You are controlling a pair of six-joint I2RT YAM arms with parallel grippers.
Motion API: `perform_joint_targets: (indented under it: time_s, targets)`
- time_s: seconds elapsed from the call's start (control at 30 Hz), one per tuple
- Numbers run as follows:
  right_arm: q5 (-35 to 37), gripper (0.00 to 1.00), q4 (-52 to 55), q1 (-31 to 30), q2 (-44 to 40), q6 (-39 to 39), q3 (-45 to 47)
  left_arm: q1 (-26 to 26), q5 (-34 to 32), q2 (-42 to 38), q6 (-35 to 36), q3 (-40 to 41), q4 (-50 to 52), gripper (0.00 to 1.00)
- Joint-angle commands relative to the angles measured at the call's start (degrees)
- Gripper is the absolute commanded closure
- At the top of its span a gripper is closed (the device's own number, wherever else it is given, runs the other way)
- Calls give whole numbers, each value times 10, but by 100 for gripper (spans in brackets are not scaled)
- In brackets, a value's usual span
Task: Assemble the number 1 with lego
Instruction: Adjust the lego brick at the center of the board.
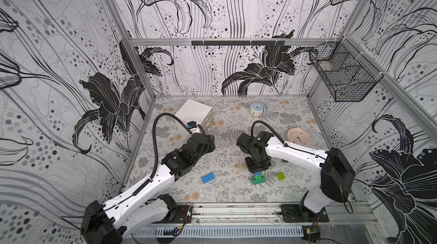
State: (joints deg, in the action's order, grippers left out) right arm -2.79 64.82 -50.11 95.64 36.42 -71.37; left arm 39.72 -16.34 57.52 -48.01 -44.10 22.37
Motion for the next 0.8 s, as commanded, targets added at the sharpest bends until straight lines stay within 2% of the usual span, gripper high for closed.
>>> perform_joint_targets:
  time_s: [0.0,0.17,0.47,0.77]
  targets:
    - [-57,100,48,25,34,-18,-18,-5,7,8,3,-14,6,45]
    - [-97,100,36,46,89,-41,-28,-6,17,26,11,-23,12,45]
    - [-108,99,27,62,164,-63,-39,-9,39,56,26,-35,6,45]
    - [-102,50,13,68,194,-63,-51,-10,51,79,34,-48,9,44]
